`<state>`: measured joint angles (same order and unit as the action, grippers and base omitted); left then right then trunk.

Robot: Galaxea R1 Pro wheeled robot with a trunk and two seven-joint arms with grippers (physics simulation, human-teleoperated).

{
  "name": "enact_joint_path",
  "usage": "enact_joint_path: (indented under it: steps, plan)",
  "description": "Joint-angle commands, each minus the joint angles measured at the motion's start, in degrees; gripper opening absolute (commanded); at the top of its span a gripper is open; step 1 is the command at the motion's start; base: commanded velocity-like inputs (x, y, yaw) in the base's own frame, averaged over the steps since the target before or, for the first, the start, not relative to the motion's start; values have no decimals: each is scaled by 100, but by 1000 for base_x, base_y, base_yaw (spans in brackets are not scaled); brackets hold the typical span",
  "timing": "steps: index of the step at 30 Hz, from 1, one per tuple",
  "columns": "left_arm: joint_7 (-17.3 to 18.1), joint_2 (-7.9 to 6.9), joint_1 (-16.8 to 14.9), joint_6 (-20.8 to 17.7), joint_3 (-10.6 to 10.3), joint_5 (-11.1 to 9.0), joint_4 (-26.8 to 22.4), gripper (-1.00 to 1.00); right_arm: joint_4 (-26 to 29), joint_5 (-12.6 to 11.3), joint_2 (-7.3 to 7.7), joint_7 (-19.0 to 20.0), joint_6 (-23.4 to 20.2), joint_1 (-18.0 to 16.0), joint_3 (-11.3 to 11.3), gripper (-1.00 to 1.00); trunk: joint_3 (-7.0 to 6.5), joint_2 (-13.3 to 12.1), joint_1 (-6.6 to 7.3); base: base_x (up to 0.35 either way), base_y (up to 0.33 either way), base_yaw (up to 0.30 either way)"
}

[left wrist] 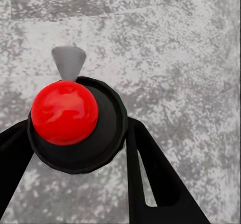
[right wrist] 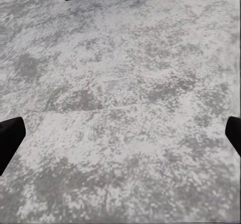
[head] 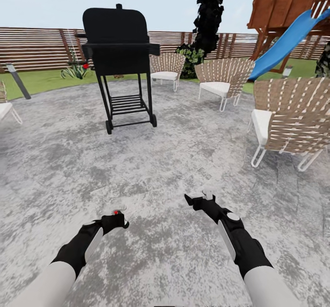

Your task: In the garden, pick up the pesticide atomizer on the floor and spray pesticide onto both trees until each tree trunk is fully covered.

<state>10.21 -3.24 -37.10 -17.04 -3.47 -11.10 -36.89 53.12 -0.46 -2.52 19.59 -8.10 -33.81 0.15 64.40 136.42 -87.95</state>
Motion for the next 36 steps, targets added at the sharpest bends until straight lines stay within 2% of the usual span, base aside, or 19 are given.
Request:
enact_joint_path:
  steps: [1,28,36]
  plan:
    - [-10,-9,1,-35,-23,-59,-11,-100,6,-5,-3,18,-35,-3,-6,100,-14,-40,24,0,0,-272]
    - [-10,-7,1,-36,-23,-59,-11,-100,14,-6,-3,18,-34,-3,-6,100,-537,-1123,617,0,0,-298]
    - [-10,-2,1,-36,-23,-62,-11,-100,14,-2,-3,18,-34,-3,-6,100,-567,-1123,617,0,0,-300]
